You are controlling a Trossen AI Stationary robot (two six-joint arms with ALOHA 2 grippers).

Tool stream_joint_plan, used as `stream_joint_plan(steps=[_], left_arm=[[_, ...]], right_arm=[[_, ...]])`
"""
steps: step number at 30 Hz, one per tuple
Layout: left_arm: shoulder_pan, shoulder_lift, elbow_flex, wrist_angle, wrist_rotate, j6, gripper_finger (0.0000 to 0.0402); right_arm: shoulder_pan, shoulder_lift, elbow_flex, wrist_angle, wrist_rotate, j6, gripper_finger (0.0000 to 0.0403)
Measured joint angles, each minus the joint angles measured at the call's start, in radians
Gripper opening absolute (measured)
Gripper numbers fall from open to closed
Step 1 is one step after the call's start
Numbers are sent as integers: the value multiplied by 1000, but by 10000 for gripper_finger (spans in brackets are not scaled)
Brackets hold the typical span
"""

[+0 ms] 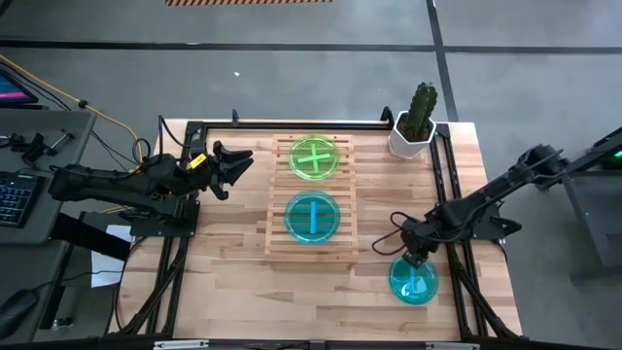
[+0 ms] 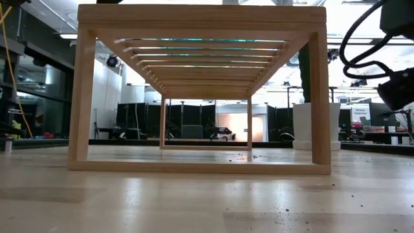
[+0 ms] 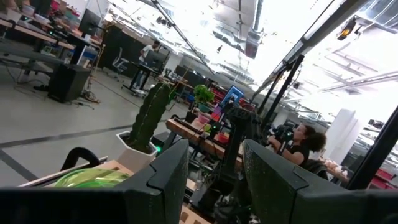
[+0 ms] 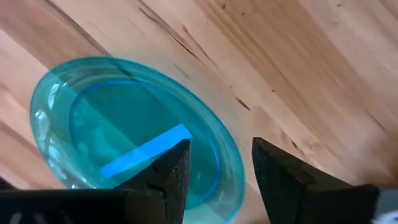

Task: Place and stack plates onto a shelf
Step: Stack the blue plate on the blue plate on the shelf

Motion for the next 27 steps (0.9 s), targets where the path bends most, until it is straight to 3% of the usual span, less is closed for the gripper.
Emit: stream_joint_plan(steps=[13, 16, 21, 27], left_arm=[[0, 0, 0, 0, 0, 8, 145], [0, 0, 0, 0, 0, 8, 145], [0, 0, 0, 0, 0, 9, 145], [0, 0, 0, 0, 0, 9, 145]], right_arm=[[42, 123, 5, 82, -11, 22, 147], [43, 123, 5, 62, -7, 23, 112], [43, 123, 4, 43, -9, 22, 13], [43, 109, 1, 49, -33, 11, 3]])
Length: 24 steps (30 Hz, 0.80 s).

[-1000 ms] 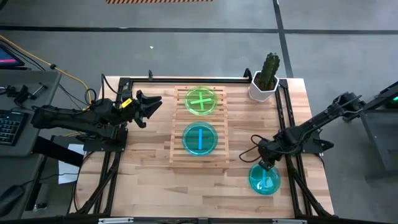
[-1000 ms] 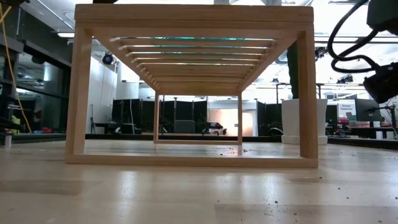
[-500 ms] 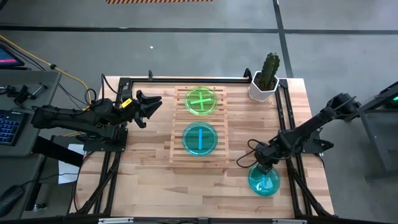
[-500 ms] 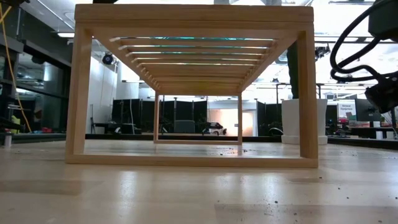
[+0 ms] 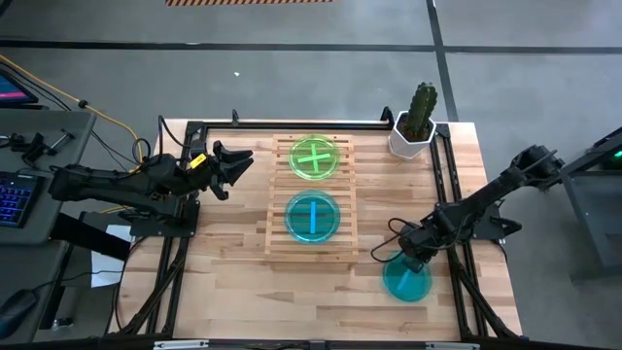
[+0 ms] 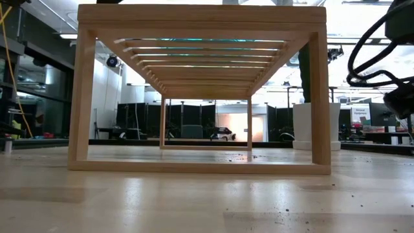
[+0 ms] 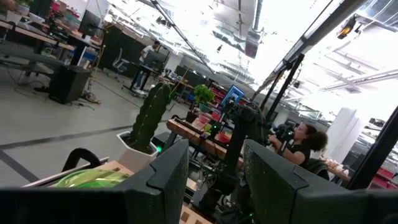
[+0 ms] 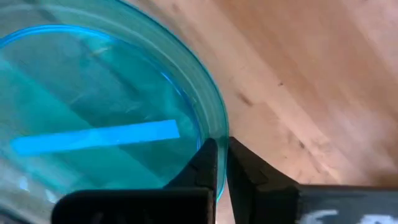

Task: Place and stack plates onto a shelf
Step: Stack the blue plate on the blue plate on the shelf

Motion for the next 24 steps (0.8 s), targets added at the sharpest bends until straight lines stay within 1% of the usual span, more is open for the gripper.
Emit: stream_joint_plan(steps=[5, 8, 10, 13, 17, 21, 24], left_arm=[[0, 0, 0, 0, -5, 2, 145], [0, 0, 0, 0, -5, 10, 145], [0, 0, 0, 0, -5, 9, 145], [0, 0, 0, 0, -6, 9, 145], [0, 0, 0, 0, -6, 9, 145], [0, 0, 0, 0, -18, 8, 145], [0, 0, 0, 0, -30, 8, 145]], right_arm=[[2, -96, -3, 22, -113, -61, 0], [1, -191, -3, 64, -188, -92, 0], [1, -257, -3, 107, -209, -79, 0], [1, -350, -2, 180, -207, -31, 0], [1, -433, -2, 335, -190, 53, 0], [1, -464, -1, 459, -158, 120, 0], [-2, -459, 17, 568, -93, 130, 0]])
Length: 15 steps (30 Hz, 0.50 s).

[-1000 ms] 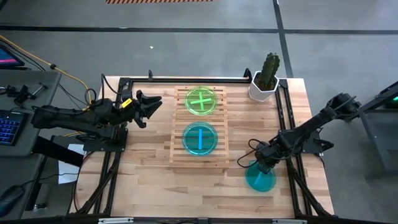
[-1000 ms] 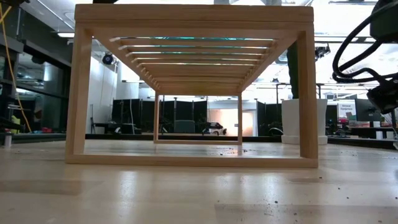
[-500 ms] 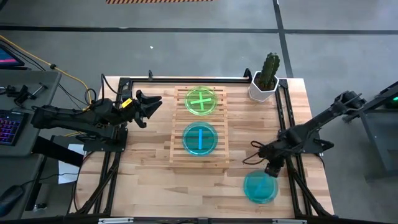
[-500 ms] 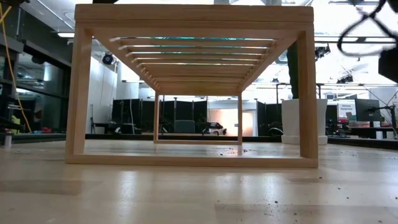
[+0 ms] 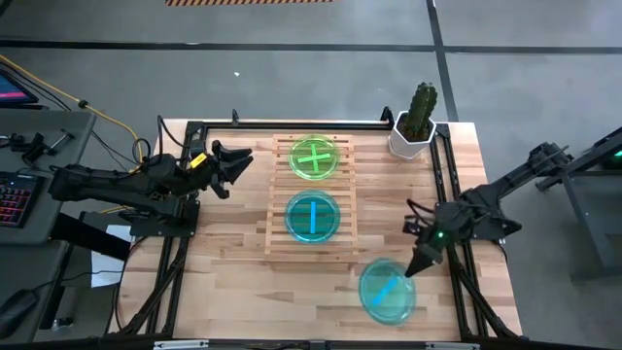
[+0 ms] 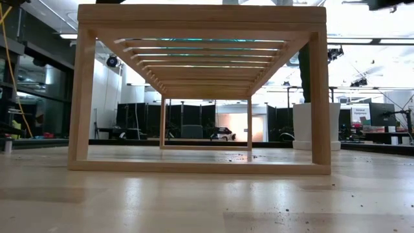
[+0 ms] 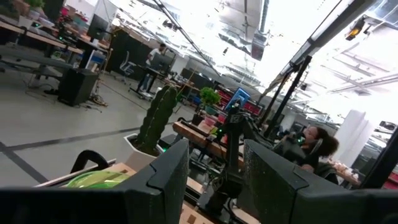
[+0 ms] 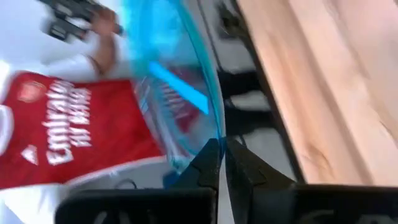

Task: Place and stack plates onto a shelf
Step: Stack the blue plate on the blue plate on the shelf

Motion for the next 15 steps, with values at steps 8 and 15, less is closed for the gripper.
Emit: stream_joint_plan(steps=[8, 15], left_arm=[[0, 0, 0, 0, -29, 0, 145], [0, 0, 0, 0, -32, 16, 145]], right_arm=[[-149, 116, 234, -29, 159, -204, 0], [-386, 328, 439, -129, 188, -261, 0]])
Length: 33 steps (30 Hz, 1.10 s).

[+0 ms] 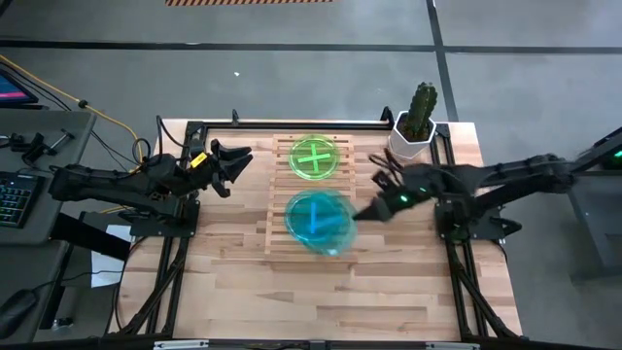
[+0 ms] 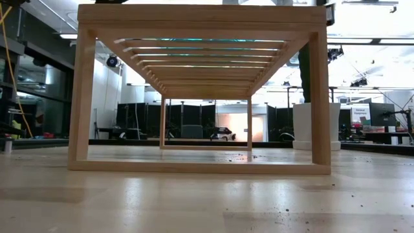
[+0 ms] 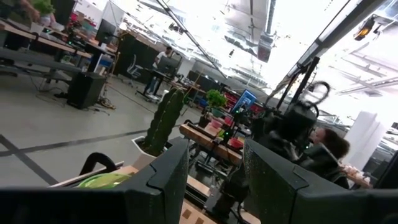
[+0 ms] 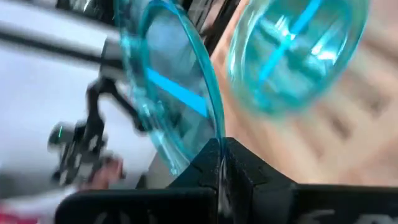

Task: Place and stack plates onto a shelf
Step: Stack the blue plate on the blue plate on the shelf

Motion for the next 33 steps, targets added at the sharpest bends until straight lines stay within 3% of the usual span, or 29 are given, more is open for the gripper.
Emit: stream_joint_plan(steps=[5, 11, 33], left_arm=[[0, -4, 0, 0, 4, 1, 145], [0, -8, 0, 0, 5, 1, 145], [0, -8, 0, 0, 6, 1, 145]], right_arm=[[-110, 150, 97, -38, -80, -17, 0], [-148, 254, 138, -78, -139, -11, 0], [-166, 267, 140, -155, -143, -7, 12]])
